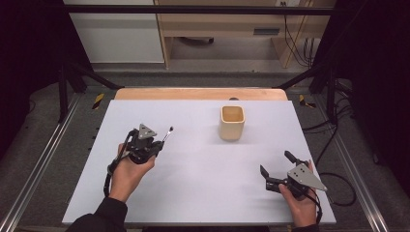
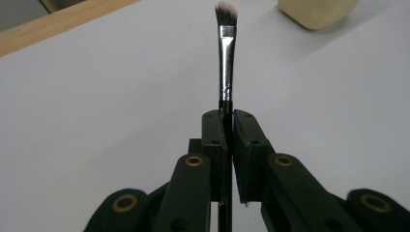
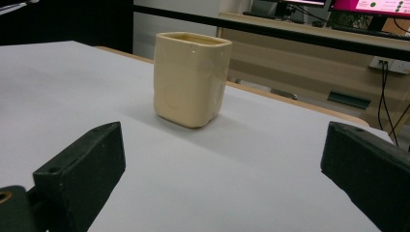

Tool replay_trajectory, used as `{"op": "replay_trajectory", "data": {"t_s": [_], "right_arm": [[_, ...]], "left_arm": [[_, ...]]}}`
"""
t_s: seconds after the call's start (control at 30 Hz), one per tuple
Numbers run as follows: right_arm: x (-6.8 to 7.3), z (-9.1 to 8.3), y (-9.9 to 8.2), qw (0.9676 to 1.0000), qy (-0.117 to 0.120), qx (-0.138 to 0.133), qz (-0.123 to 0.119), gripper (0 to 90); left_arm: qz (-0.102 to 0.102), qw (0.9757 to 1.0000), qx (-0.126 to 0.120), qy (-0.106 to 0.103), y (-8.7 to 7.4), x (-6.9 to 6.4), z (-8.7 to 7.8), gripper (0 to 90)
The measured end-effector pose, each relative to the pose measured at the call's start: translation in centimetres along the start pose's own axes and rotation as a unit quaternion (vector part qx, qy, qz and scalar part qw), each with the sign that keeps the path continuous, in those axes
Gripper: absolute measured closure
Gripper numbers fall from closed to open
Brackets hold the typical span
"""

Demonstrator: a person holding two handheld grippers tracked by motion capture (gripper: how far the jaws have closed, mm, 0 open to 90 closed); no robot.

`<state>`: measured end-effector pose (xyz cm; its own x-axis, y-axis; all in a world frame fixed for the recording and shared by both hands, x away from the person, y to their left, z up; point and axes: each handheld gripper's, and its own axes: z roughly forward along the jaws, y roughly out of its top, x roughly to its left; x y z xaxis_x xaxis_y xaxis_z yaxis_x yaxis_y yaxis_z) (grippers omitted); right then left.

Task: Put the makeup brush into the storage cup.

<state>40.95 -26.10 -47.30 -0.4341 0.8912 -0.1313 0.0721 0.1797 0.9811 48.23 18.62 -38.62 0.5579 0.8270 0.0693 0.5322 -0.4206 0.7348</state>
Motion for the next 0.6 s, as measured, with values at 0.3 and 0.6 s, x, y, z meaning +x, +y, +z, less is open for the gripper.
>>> {"op": "replay_trajectory", "data": {"t_s": [0.3,0.6], "right_arm": [[-0.1,-0.2,0.1,1.0,0.0,-0.005,0.002,2.3],[-0.2,-0.2,0.1,1.0,-0.002,-0.007,0.003,2.2]], "left_arm": [[-0.013,0.9997,-0.018,-0.008,0.3,-0.4,1.2,84.1],[-0.011,0.9992,-0.035,-0.013,0.8,-1.1,1.4,84.0]]}}
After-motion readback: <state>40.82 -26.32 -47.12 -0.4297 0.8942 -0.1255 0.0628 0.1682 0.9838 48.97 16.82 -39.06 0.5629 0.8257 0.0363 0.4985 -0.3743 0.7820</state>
